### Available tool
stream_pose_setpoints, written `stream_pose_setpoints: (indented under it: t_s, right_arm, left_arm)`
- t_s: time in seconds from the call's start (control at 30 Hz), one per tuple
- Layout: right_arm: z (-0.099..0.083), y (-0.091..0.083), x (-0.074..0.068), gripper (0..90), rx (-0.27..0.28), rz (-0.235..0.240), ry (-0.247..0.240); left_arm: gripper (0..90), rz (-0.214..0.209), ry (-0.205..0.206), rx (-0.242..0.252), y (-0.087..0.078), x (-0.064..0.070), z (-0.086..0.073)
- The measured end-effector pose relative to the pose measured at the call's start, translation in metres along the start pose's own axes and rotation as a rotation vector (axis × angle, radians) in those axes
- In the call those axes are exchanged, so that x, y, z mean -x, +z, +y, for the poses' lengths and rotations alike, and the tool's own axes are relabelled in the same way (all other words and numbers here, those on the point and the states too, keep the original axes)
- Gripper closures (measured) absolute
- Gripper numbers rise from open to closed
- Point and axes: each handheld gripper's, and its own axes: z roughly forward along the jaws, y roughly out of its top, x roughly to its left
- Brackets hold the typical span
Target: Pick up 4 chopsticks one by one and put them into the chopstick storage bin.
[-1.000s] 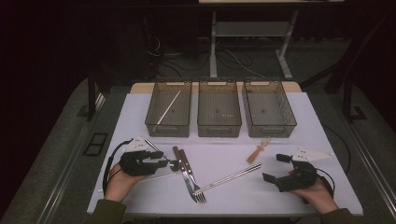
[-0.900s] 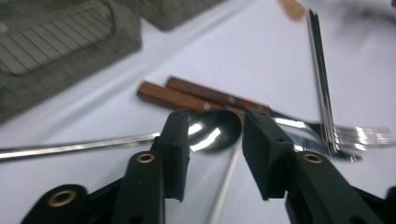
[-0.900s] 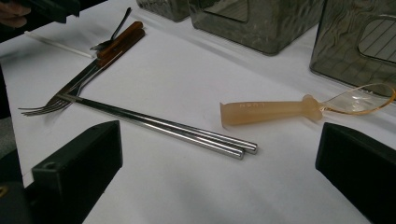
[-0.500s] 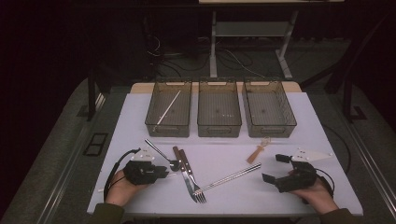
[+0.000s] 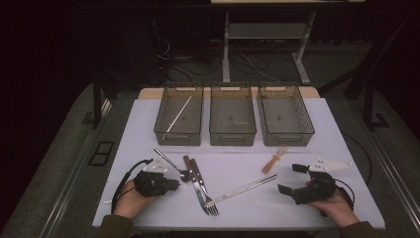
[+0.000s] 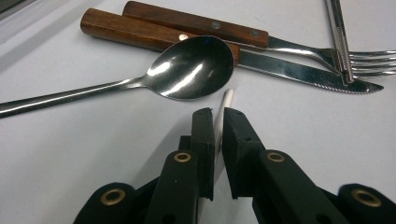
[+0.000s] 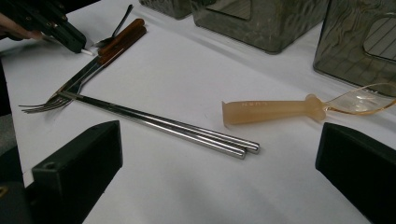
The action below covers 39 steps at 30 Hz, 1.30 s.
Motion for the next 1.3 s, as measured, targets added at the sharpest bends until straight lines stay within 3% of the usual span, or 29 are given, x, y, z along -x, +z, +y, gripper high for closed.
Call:
stream_pose_setpoints:
  t_s: [0.2, 0.47, 0.9, 1.03, 1.17, 1.3]
  right_arm:
    - [0.0, 0.0, 0.0, 0.5, -0.001, 0.001, -0.002]
    - [0.0, 0.0, -0.001, 0.5, -0.005, 0.001, -0.006]
    - [0.0, 0.001, -0.001, 0.5, -0.007, 0.001, -0.008]
    - [0.0, 0.0, -0.001, 0.5, -0.005, 0.001, -0.007]
    - [0.0, 0.0, -0.001, 0.5, -0.005, 0.002, -0.008]
    - [0.0, 0.0, -0.001, 0.5, -0.003, 0.003, -0.01]
  left_arm:
    - [84.9, -0.03, -0.009, 0.0, 0.001, -0.001, 0.001]
    - [85.8, -0.027, 0.009, -0.008, 0.003, 0.0, 0.003]
    - [84.4, -0.018, 0.002, 0.004, 0.006, 0.002, 0.006]
    - [76.7, -0.015, -0.007, 0.01, -0.001, 0.003, 0.003]
    - [71.3, 0.015, -0.032, 0.045, -0.016, 0.005, -0.002]
    - [69.1, 0.04, -0.064, 0.073, -0.032, 0.007, -0.016]
